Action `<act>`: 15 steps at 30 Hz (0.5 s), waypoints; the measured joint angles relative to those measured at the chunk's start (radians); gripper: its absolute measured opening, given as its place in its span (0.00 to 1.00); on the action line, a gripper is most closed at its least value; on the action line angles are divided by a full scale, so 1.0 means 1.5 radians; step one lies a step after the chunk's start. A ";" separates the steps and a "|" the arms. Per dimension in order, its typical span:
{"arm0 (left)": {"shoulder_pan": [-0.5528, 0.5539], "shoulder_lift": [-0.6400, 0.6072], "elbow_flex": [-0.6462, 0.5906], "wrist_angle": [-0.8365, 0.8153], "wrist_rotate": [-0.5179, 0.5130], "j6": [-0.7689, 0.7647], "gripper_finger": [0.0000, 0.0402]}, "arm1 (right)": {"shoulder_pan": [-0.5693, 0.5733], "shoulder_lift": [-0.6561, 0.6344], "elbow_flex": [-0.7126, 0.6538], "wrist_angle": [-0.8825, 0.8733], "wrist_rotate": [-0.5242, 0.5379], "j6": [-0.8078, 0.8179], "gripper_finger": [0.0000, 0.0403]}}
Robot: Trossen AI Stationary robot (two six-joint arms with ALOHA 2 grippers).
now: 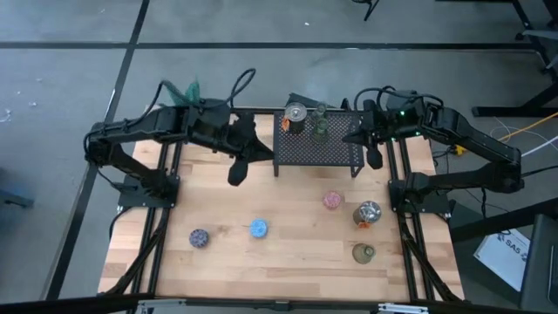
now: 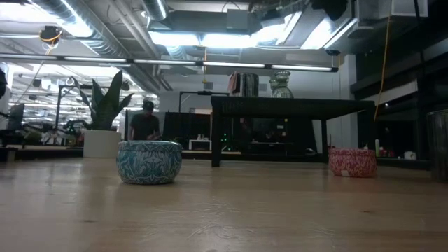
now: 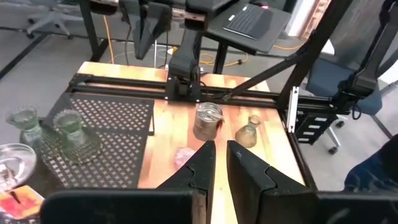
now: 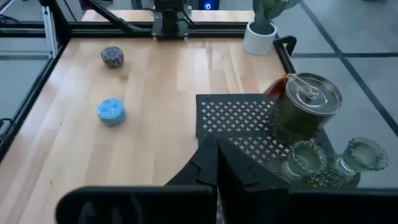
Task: Pick & Place candle stick holders
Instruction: Put the red scented candle on the shelf
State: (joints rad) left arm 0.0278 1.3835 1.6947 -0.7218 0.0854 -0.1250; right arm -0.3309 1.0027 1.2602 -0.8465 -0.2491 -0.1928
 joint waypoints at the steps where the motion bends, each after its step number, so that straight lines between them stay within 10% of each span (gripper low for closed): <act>1: -0.007 0.003 0.000 0.002 -0.001 -0.004 0.08 | 0.000 0.000 0.000 0.001 0.000 0.003 0.00; 15: -0.100 0.004 0.000 -0.183 0.084 -0.048 0.12 | 0.000 -0.006 0.000 0.055 -0.016 0.089 0.00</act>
State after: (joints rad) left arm -0.1215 1.3895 1.6951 -0.9968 0.2112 -0.1970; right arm -0.3309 0.9943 1.2602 -0.7643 -0.2738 -0.0589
